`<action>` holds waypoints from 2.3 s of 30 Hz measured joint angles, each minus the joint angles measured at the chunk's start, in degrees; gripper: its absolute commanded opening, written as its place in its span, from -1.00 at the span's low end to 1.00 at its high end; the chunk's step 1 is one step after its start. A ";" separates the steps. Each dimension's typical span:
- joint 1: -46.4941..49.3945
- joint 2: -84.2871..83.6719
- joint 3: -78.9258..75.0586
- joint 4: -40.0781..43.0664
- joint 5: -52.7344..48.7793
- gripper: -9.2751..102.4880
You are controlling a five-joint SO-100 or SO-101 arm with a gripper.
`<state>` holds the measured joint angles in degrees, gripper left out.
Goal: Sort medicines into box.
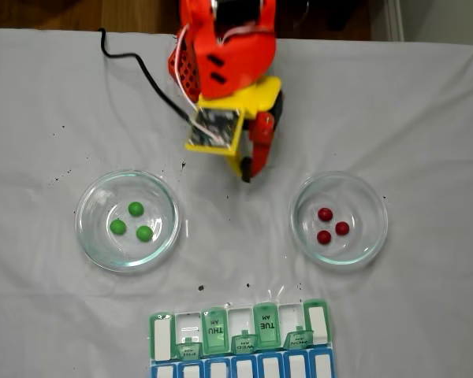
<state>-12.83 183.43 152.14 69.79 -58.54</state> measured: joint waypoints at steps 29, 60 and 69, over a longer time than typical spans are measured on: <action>-22.76 -51.59 -39.81 -0.62 31.64 -0.84; -22.76 -62.67 -36.47 -13.54 37.62 -0.84; -23.64 -64.25 -33.49 -15.03 37.62 -0.75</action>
<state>-36.47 119.18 118.65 54.76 -20.92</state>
